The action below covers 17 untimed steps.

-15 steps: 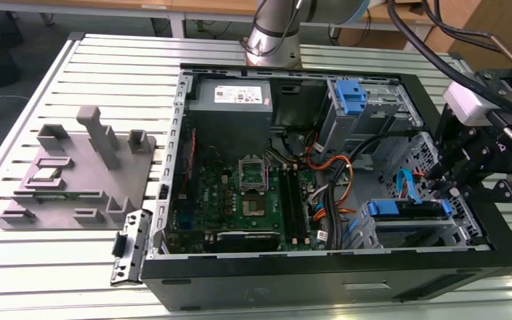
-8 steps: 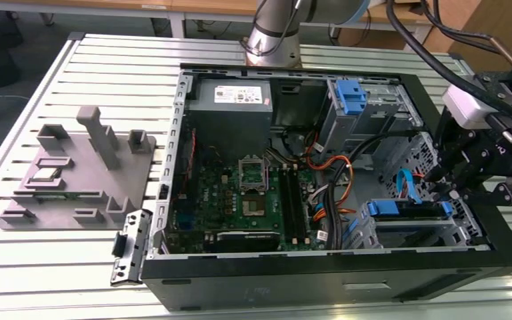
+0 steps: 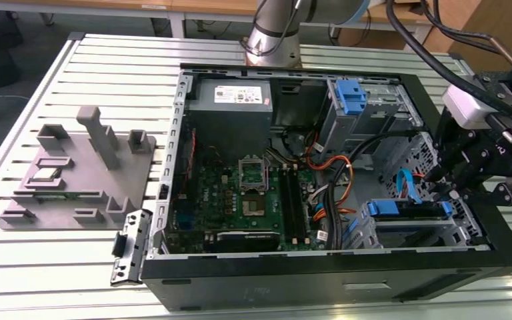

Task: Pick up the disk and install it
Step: 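Insert the second disk wire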

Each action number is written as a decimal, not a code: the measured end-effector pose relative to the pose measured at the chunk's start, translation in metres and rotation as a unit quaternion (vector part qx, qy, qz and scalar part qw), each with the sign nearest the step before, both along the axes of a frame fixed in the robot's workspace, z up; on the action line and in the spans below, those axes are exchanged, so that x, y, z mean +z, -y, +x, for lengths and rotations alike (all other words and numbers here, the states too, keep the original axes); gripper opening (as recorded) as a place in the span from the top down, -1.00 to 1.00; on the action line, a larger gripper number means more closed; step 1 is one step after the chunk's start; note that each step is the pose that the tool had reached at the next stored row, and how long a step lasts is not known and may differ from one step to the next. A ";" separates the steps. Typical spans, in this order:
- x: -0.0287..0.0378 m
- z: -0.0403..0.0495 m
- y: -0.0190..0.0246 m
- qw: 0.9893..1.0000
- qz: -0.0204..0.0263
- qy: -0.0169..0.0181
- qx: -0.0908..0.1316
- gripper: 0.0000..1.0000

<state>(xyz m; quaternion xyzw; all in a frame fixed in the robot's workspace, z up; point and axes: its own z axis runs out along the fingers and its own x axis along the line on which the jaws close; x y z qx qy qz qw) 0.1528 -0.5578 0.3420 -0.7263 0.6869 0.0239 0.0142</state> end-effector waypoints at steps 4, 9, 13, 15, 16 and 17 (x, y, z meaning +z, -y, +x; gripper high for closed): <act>0.0000 -0.0001 0.0000 1.000 0.000 0.000 0.000 0.55; 0.0000 -0.0002 0.0000 1.000 0.000 0.000 0.000 0.68; 0.0011 -0.0003 -0.0001 1.000 0.000 0.000 0.000 0.68; 0.0023 -0.0003 0.0000 1.000 0.000 0.000 0.000 0.68; 0.0025 -0.0003 0.0000 1.000 0.000 0.000 0.000 0.68; 0.0024 -0.0003 0.0001 1.000 0.000 0.000 0.000 0.68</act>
